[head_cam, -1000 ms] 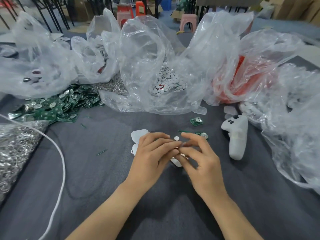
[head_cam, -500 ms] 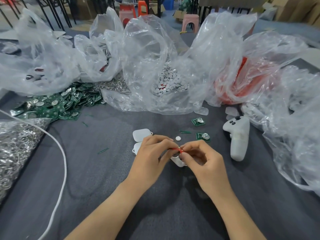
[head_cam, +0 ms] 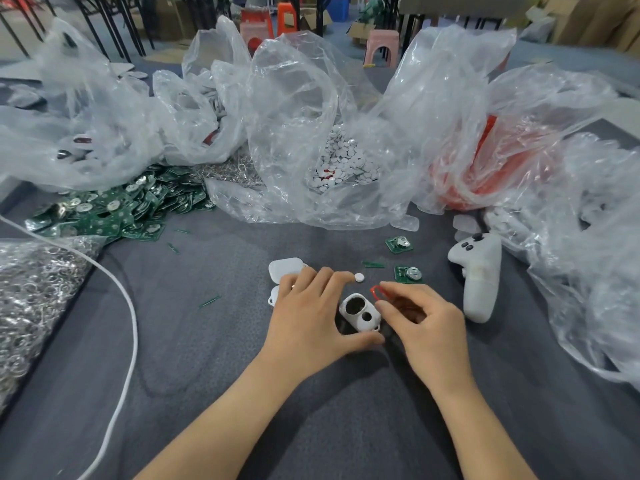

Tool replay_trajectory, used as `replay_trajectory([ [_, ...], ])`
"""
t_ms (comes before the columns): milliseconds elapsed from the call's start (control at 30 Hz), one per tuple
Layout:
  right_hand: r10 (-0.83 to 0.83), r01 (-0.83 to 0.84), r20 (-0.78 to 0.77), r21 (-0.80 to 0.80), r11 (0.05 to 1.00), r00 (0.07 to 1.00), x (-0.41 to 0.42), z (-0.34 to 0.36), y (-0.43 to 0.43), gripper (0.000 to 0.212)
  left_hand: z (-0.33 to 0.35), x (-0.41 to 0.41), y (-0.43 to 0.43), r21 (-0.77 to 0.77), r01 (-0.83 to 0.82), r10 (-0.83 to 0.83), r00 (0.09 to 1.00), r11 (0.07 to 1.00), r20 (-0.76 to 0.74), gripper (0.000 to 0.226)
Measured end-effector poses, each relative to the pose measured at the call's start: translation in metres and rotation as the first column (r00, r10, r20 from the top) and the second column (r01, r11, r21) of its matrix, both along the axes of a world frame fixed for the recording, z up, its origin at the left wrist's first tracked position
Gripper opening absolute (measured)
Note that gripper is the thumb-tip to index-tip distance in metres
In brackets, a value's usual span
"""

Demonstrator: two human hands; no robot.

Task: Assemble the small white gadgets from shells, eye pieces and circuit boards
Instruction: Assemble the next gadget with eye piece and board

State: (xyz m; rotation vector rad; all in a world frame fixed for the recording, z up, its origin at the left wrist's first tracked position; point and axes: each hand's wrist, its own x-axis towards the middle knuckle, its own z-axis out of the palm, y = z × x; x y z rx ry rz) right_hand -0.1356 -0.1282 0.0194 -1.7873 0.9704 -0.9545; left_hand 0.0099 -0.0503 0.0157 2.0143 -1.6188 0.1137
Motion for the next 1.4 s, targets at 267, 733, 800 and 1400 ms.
replay_trajectory([
  [267,0.062,-0.093,-0.172,-0.178,0.980,0.983,0.002,0.002,0.004,0.027,-0.007,0.006,-0.001,0.027,0.109,-0.110,0.994,0.994,0.022,0.062],
  [733,0.044,-0.055,-0.161,-0.067,0.996,0.986,0.001,-0.001,-0.002,0.022,-0.010,0.014,0.000,0.052,0.210,-0.204,0.974,0.976,-0.099,0.067],
  [800,0.057,-0.063,-0.159,-0.035,0.997,0.986,0.002,0.000,-0.003,0.022,-0.010,0.014,0.000,0.029,0.201,-0.197,0.974,0.979,-0.111,0.063],
  [1400,0.158,-0.120,-0.243,0.166,0.979,0.957,-0.001,0.013,-0.018,0.032,-0.009,0.013,0.000,0.022,0.234,-0.229,0.965,0.972,-0.127,0.036],
])
